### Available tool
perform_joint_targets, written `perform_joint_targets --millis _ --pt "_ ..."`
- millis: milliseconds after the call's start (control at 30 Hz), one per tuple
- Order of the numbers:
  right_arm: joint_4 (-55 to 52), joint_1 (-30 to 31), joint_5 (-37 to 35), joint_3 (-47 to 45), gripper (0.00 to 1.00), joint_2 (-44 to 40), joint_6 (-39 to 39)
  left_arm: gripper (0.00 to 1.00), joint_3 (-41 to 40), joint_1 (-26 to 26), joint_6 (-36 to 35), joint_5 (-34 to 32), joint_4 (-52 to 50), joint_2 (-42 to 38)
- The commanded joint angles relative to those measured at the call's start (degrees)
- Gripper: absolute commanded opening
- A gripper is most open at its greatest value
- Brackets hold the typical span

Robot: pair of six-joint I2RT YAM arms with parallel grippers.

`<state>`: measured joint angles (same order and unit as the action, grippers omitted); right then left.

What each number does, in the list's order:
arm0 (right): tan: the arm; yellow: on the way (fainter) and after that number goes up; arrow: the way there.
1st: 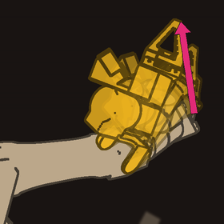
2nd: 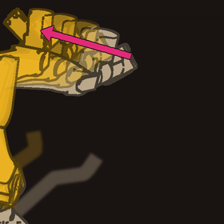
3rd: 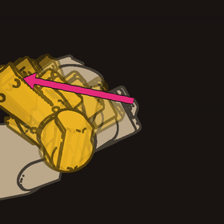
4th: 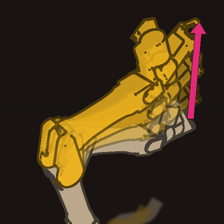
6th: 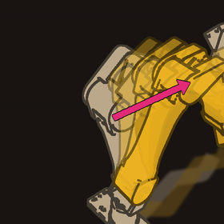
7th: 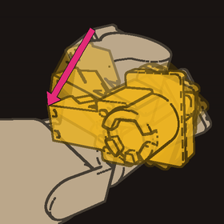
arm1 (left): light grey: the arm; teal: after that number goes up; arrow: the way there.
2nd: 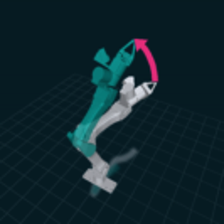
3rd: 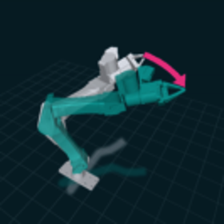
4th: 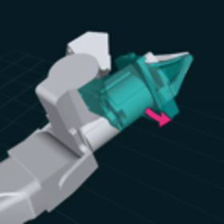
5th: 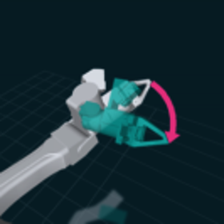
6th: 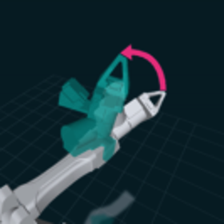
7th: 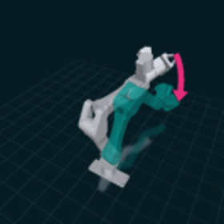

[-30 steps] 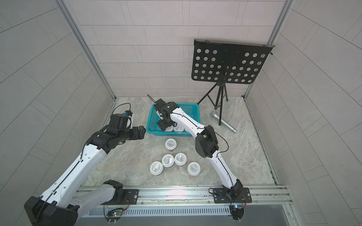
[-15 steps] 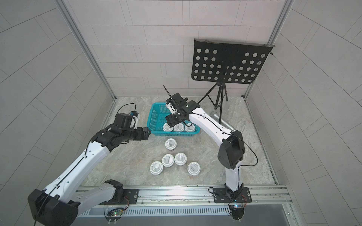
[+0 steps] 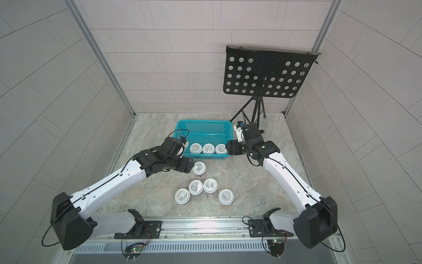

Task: Put the yogurt in the basket
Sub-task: Pick up the yogurt from the center of the board.

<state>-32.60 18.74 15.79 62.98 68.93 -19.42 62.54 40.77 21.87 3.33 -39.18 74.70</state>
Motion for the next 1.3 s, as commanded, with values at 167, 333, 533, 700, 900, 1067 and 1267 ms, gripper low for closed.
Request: perform_joint_targets --millis 167,333,533,700,900,1067,1267 --pt "1.57 -3.89 2.53 -4.82 0.80 -6.23 -1.06 0.85 5.23 4.11 0.07 -5.96 0.59 8.31" --pt "1.56 -4.15 2.55 -5.15 0.80 -6.27 -1.05 0.82 7.29 5.77 -0.81 -5.96 0.34 12.54" --pt "1.73 -4.24 3.02 -5.24 0.80 -5.34 -1.10 0.83 8.89 6.78 -1.55 -6.62 0.10 16.06" --pt "1.80 -4.33 2.99 -5.46 0.80 -5.37 -1.21 0.84 9.75 6.97 -2.50 -5.88 -0.11 18.41" --pt "1.77 -4.41 3.24 -5.55 0.81 -5.21 -1.24 0.84 10.77 7.01 -2.78 -7.08 -0.37 20.90" --pt "1.89 -4.42 3.37 -5.70 0.81 -5.12 -1.24 0.84 11.19 6.97 -3.00 -6.81 -0.28 22.29" --pt "1.90 -4.50 3.45 -5.72 0.81 -5.12 -1.19 0.84 11.42 7.02 -2.91 -7.59 -0.28 23.47"
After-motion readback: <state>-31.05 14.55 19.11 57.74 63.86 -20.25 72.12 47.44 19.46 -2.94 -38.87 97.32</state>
